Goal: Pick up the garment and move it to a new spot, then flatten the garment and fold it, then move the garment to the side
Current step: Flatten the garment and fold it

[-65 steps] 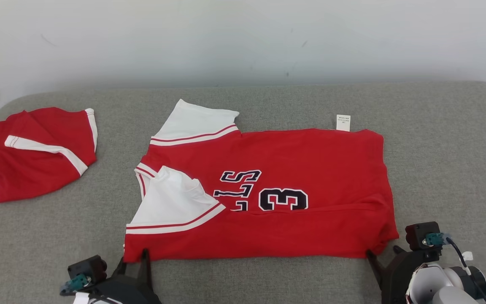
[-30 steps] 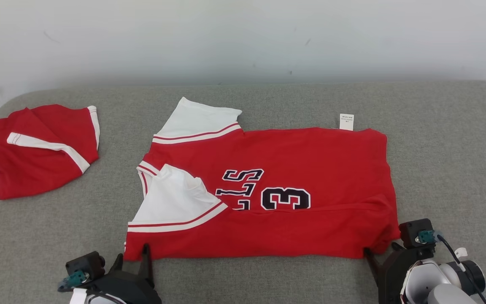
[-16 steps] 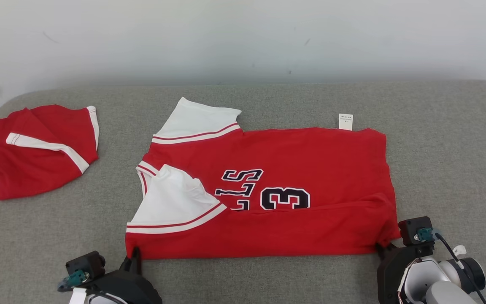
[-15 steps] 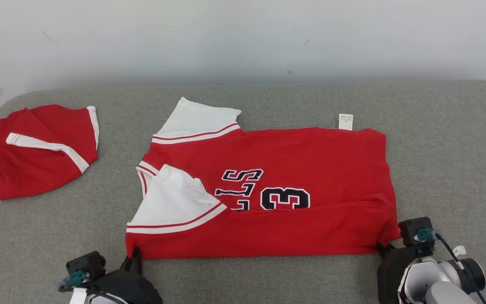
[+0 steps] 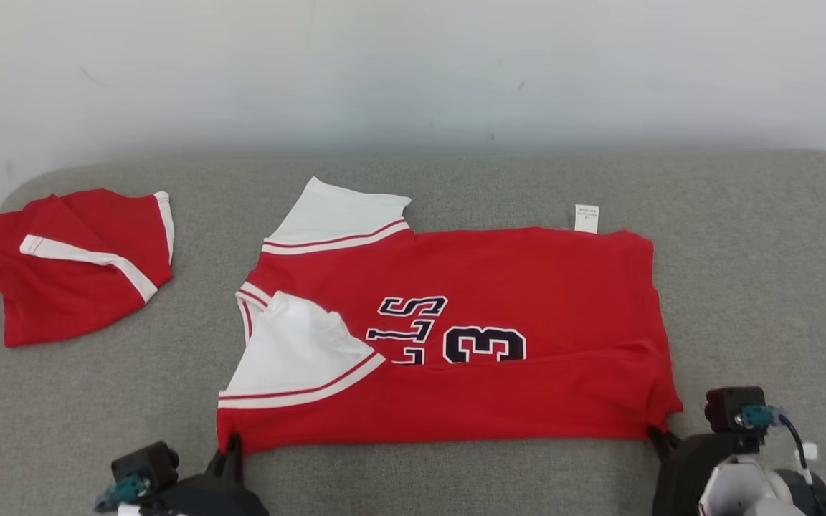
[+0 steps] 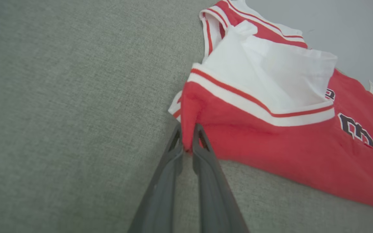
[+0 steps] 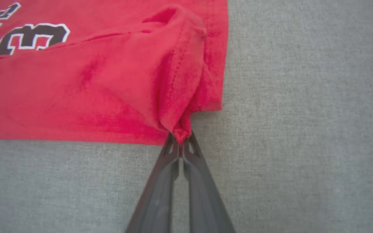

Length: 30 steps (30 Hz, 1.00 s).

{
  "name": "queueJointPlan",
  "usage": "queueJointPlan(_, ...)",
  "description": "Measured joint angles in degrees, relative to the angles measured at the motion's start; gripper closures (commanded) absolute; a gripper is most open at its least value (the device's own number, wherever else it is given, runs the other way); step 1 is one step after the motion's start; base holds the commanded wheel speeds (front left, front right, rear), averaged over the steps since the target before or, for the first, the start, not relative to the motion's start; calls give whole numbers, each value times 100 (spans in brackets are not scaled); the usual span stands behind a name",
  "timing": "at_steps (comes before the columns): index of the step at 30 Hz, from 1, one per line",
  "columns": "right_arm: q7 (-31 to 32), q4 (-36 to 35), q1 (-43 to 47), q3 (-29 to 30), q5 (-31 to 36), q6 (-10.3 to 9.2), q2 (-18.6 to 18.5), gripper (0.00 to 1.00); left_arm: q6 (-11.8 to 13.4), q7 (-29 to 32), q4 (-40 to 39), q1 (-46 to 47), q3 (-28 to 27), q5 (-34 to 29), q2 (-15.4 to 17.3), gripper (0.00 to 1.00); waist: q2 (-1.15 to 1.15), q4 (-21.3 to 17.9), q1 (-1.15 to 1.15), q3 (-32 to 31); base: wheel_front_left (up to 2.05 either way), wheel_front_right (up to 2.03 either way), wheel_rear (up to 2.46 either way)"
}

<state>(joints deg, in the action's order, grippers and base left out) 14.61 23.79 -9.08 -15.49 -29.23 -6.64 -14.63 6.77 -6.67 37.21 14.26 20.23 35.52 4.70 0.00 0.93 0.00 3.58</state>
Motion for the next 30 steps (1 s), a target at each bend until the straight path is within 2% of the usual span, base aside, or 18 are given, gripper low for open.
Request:
queueJointPlan(5, -1, -371, 549, 305, -631, 290, 16, 100, -187, -45, -183, -477, -71, 175, 29, 100, 0, -2, 0, -182, 0, 0, 0)
queueJointPlan(11, 75, -813, 1283, 582, -909, 363, -234, 100, -328, -73, -494, -1149, -78, 247, 108, 100, 0, -9, -1, -442, 0, 0, 0)
queueJointPlan(19, 334, -1300, 2126, 845, -1216, 303, -382, 100, -379, -40, -877, -1822, 11, 294, 154, 100, -1, -12, -1, -642, 0, 0, 0)
queueJointPlan(27, 620, -1595, 2415, 898, -1345, 202, -378, 100, -343, 86, -1182, -2169, 16, 449, 210, 100, 0, -10, -1, -649, 0, 0, 0)
queueJointPlan(28, 620, -1595, 2415, 898, -1345, 202, -378, 67, -343, 86, -1182, -2169, 16, 449, 210, 100, 0, -10, -1, -649, 0, 0, 0)
queueJointPlan(29, 662, -1612, 2426, 900, -1345, 183, -378, 0, -342, 121, -1209, -2200, 45, 449, 225, 58, -1, -8, -1, -646, 0, 0, 0)
queueJointPlan(30, 666, -1636, 2426, 904, -1345, 160, -378, 0, -315, 129, -1223, -2229, 54, 447, 226, 0, 0, -7, -1, -644, 0, 0, 0)
